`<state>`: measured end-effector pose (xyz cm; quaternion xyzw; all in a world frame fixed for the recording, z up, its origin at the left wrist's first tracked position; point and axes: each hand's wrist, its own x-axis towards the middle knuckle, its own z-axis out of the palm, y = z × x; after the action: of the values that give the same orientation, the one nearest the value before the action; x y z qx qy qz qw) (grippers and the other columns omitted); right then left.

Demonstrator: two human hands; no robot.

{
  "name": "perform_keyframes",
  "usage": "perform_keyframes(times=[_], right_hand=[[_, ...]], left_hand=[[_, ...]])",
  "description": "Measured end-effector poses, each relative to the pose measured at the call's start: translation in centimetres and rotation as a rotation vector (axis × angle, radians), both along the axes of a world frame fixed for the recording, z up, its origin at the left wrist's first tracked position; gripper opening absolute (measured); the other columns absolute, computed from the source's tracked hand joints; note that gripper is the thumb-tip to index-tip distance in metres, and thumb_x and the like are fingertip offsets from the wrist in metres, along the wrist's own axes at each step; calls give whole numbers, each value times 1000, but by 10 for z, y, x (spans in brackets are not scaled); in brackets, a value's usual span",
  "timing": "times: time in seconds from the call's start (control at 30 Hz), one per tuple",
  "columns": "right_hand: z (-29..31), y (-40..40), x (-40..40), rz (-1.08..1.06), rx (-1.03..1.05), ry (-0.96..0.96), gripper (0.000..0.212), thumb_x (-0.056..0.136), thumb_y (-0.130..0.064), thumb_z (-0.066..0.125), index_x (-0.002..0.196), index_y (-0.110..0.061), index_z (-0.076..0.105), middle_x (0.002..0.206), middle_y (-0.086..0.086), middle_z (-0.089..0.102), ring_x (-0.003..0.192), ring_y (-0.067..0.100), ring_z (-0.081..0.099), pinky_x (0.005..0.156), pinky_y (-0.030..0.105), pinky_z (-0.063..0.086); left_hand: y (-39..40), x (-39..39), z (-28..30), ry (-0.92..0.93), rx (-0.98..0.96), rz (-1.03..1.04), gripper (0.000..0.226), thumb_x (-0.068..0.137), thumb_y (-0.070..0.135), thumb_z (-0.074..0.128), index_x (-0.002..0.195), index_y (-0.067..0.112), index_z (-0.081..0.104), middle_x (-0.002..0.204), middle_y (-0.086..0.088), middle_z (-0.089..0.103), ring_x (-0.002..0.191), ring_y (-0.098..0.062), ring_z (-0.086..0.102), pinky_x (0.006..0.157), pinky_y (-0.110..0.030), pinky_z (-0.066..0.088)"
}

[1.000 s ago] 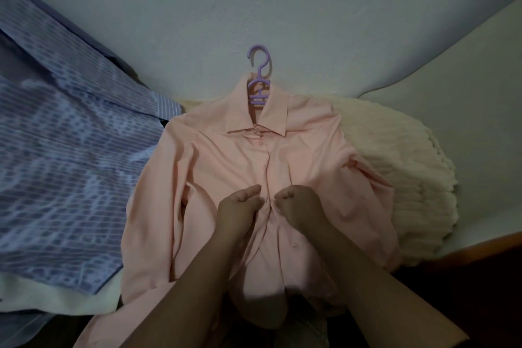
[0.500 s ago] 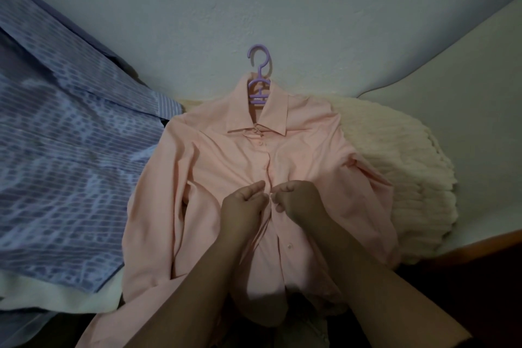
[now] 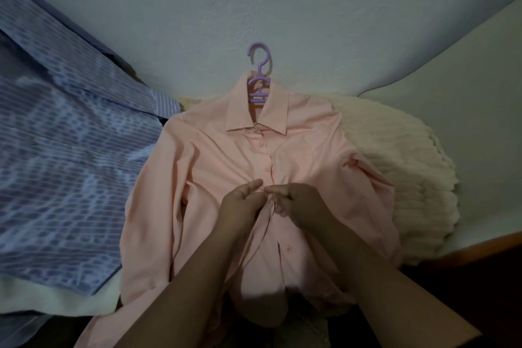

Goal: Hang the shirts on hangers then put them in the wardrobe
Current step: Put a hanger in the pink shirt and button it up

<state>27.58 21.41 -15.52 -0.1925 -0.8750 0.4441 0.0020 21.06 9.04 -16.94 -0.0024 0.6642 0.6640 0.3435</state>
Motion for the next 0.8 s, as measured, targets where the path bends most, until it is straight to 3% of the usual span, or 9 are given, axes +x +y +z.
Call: perform_keyframes(times=[0.1,0.3,0.47,0.67,0.8], right_hand=[[-2,2,-1,-107,-173,-33,33,93,0,47,119,-9,64,66,-7,62,51,-7,57,58,4,44],[-4,0,-6,-179,-227,-68,23,91,-14,56,109,-11,69,70,-1,66,61,12,66,71,24,54],[-11,-2,-10,-259,-223,-64,18,90,-12,59,102,-7,71,68,4,66,53,11,63,61,20,51],[-21,-1,-7,-260,-282,0,22,90,-4,58,109,-5,69,72,-1,67,51,-1,62,60,14,52],[-26,1,-8,-230,-190,49,24,88,-4,57,105,-10,72,91,3,73,58,-6,59,74,24,55]], left_hand=[[1,-1,0,-72,62,9,42,87,-4,61,127,5,56,92,-9,75,90,-20,72,85,-29,56],[0,2,-4,-52,42,20,46,83,-9,63,123,12,55,89,-9,75,82,-21,68,73,-24,54],[0,2,-7,-46,7,41,40,81,-1,70,116,15,59,92,-10,74,96,-29,69,89,-35,55],[1,-7,-5,-207,22,81,42,81,-5,68,121,0,58,100,-20,71,86,-26,68,83,-34,57],[4,-11,-3,-354,127,133,40,82,-11,63,121,-5,54,89,-22,71,67,-22,69,55,-27,58]])
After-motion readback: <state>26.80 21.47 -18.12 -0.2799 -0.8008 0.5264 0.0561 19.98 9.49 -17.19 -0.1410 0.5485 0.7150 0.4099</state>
